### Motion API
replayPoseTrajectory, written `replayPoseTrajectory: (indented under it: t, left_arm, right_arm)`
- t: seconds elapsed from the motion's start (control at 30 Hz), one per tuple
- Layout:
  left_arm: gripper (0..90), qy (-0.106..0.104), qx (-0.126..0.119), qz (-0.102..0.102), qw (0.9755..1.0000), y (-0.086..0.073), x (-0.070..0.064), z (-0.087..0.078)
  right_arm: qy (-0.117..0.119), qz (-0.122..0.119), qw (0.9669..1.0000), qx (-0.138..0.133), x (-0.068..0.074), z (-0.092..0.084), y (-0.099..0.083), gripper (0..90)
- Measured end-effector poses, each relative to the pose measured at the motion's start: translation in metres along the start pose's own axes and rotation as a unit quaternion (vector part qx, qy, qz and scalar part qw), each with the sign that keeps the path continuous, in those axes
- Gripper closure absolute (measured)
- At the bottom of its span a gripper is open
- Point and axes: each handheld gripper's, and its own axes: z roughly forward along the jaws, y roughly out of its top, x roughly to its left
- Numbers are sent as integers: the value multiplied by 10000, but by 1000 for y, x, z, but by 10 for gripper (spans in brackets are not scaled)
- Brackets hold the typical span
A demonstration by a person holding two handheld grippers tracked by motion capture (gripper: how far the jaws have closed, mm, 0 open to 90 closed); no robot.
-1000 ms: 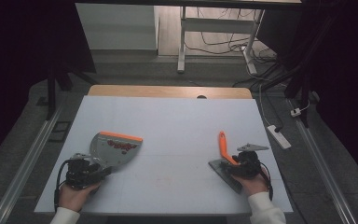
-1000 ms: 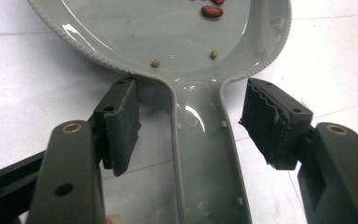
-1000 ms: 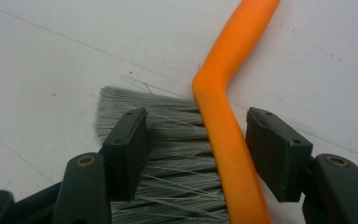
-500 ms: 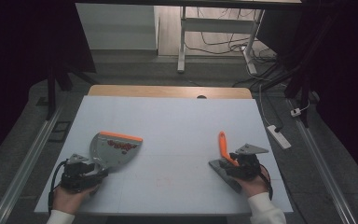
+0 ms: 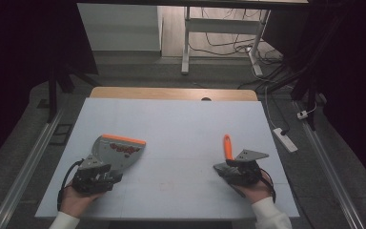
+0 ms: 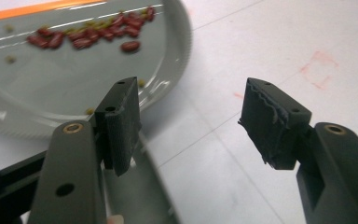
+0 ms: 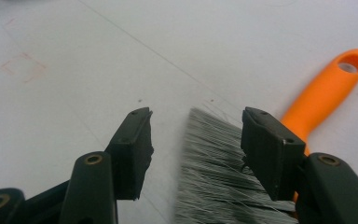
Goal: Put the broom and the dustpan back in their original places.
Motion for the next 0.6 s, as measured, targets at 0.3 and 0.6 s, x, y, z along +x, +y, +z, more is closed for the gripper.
replayPoseTrajectory:
  t: [0.3,0.6]
  left_arm:
    - [390,-216,121,321,9992,8,-3,19]
    - [389,-221,90,348,9991,9,-4,21]
  right_arm:
    - [297,-242,9993,-30,6,2,0,439]
    - [314,-303,9990,-20,7,3,-1,440]
